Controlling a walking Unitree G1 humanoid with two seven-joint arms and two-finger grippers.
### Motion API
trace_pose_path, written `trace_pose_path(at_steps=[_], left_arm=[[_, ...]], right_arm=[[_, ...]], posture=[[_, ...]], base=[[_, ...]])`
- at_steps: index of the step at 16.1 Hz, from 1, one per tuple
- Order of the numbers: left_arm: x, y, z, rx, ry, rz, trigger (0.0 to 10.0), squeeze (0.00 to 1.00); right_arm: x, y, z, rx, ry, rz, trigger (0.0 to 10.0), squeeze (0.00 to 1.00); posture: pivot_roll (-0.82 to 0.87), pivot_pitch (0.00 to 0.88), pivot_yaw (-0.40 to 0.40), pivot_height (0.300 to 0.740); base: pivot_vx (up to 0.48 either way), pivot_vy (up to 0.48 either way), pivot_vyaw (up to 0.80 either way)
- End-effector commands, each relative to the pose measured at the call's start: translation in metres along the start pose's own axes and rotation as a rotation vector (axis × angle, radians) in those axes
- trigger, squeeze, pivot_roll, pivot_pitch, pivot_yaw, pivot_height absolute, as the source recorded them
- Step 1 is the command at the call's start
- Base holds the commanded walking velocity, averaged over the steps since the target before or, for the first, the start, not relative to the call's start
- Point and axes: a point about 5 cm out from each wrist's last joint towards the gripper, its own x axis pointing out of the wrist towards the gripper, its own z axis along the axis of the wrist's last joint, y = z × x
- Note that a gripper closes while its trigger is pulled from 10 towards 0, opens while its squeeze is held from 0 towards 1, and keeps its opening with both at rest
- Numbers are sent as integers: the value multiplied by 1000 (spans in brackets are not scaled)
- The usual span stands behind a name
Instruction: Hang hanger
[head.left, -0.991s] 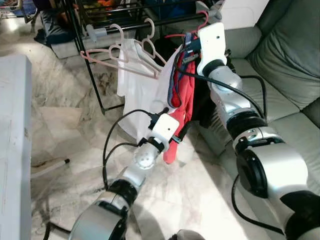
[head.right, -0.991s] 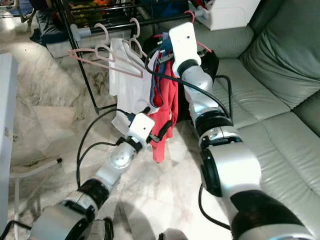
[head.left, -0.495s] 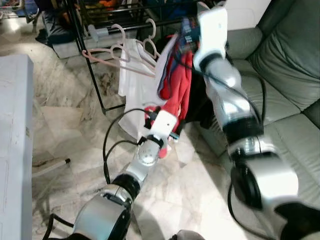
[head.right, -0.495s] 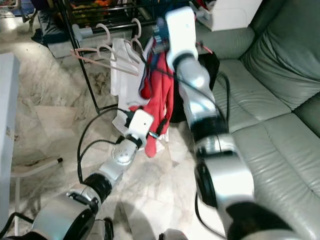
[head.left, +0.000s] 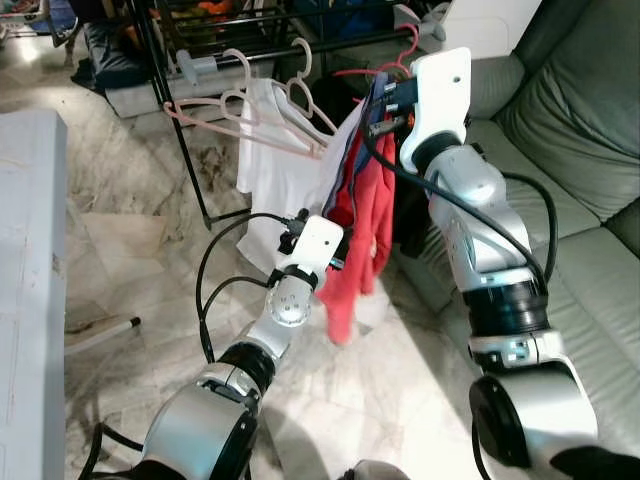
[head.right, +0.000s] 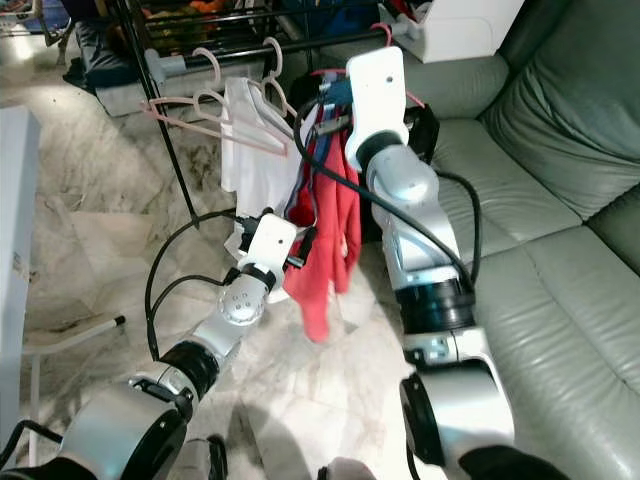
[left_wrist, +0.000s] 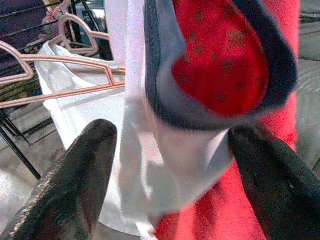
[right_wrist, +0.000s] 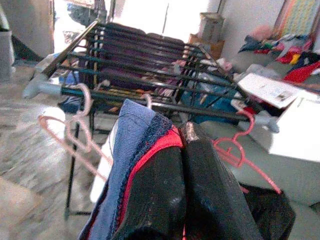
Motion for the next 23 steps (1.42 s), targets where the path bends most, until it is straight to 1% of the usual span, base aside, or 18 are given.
trace_pose_path(at_steps=[1,2,3,6,8,12,16,23], left_arm=[[1,-5,2,1,-7,-21,0,0],[0,-5,1,-5,-8,-19,0,0],[0,-5,1,-7,-8,-16,0,0],[1,-2,3,-21,-18,-3,0,0],[1,-1,3,-24,-20,-4,0,0],[0,-1,1,-38,-17,-18,0,0],[-3,1,-2,-54,-22,-35,0,0],[-5,3,-5,-75,-21,-53,0,0]], right_arm=[[-5,0,10,4,-25,12,0,0],[-14,2,9,1,-10,31,0,0],[-18,3,9,1,2,38,0,0],[-31,0,-2,0,65,32,0,0],[-34,-3,-1,-3,76,17,0,0],[-36,-8,-1,-12,85,-5,0,0],[-34,-13,-1,-24,86,-25,0,0],[-35,-12,-4,-21,91,-28,0,0]], posture=[[-193,109,-57,740],[-195,110,-57,740],[-195,110,-57,740],[-193,111,-57,740],[-192,109,-53,740],[-185,108,-50,740],[-180,109,-50,740],[-168,110,-44,740]], base=[[0,0,0],[0,0,0],[0,0,0],[0,0,0],[0,0,0],[0,0,0],[0,0,0],[0,0,0]])
